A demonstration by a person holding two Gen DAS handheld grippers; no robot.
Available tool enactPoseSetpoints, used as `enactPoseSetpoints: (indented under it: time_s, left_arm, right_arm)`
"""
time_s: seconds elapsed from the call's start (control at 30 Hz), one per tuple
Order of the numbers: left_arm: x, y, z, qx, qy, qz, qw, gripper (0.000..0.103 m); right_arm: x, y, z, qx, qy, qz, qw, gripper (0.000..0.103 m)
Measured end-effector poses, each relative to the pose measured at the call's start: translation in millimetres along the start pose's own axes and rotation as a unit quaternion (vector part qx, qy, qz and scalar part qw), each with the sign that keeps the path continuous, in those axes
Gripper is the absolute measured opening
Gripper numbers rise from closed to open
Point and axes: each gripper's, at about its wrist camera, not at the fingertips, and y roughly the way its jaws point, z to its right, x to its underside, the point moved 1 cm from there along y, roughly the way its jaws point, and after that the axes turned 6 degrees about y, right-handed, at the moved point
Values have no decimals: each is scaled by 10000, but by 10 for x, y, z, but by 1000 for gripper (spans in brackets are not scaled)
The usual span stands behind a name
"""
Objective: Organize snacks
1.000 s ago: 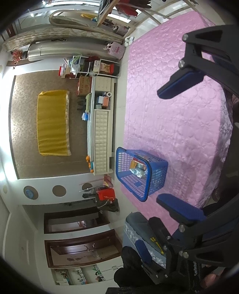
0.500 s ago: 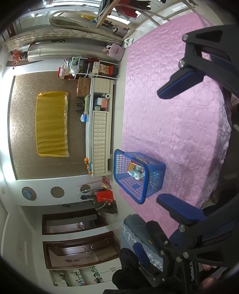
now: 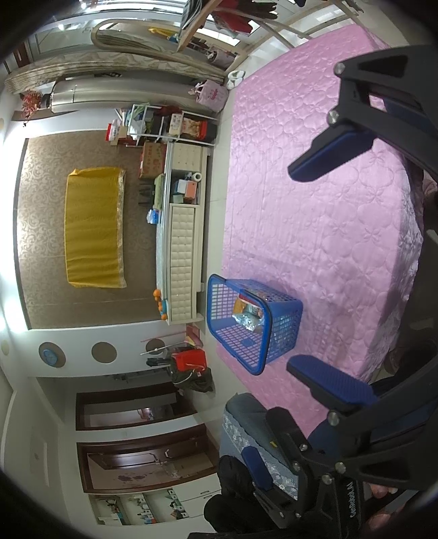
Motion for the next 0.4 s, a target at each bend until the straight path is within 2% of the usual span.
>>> enactPoseSetpoints:
  time_s: [0.4]
  left_arm:
    - [5, -13, -17, 69, -31, 4, 10000, 103]
  right_arm:
    - [6, 5, -5, 15, -10, -13, 10000, 103]
